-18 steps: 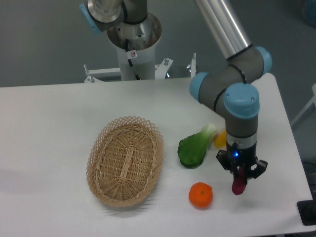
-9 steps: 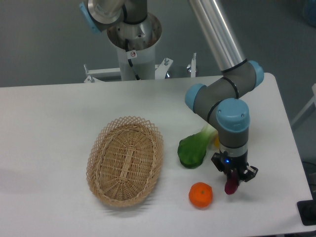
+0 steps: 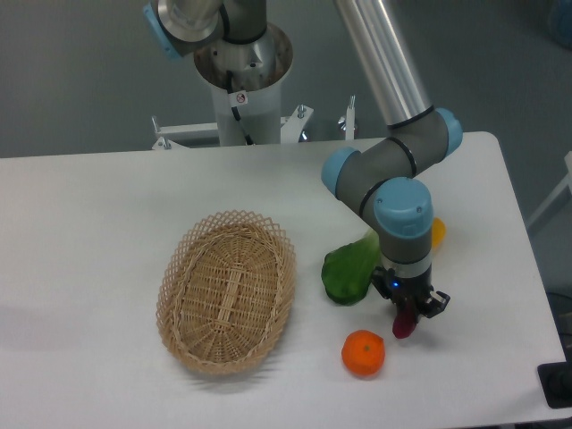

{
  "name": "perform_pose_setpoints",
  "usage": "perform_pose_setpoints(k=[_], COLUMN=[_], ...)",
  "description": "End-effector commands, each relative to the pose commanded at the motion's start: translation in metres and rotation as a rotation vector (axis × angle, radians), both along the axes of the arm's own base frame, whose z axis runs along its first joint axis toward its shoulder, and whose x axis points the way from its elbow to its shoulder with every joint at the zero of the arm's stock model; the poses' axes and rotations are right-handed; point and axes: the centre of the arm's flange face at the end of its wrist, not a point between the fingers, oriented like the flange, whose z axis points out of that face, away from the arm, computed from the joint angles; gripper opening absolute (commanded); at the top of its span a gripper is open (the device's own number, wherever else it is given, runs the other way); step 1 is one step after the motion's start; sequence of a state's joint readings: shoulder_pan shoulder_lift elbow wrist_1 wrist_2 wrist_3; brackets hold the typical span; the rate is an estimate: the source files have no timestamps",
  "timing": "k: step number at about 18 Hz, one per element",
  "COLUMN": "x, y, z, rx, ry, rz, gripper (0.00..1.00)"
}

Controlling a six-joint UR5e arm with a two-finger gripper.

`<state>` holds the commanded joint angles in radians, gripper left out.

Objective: Place the sweet potato on the table
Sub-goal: 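Lower the held sweet potato toward the table beside the yellow pepper, then open the gripper to release the sweet potato onto the table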

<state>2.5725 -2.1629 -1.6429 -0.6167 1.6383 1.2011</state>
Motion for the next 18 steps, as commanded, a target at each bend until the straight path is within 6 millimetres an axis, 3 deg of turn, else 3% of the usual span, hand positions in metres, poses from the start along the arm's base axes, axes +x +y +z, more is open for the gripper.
perform_pose_setpoints(k=[1, 2, 9, 13, 18], x=[-0.002, -0.004, -0.017, -0.029, -0.028], y=[0.001, 0.002, 0.008, 0.017, 0.005], z=[0.003, 0.006, 0.051, 0.097, 0.139], rx=[0.003, 0.007, 0.073, 0.123, 0.062], ry=[0.005, 0.012, 0.068, 0.134, 0.113], rz=[0.000, 0.000, 0.069, 0.073, 0.030], gripper=[0.85, 1.00, 1.00, 1.00, 1.00])
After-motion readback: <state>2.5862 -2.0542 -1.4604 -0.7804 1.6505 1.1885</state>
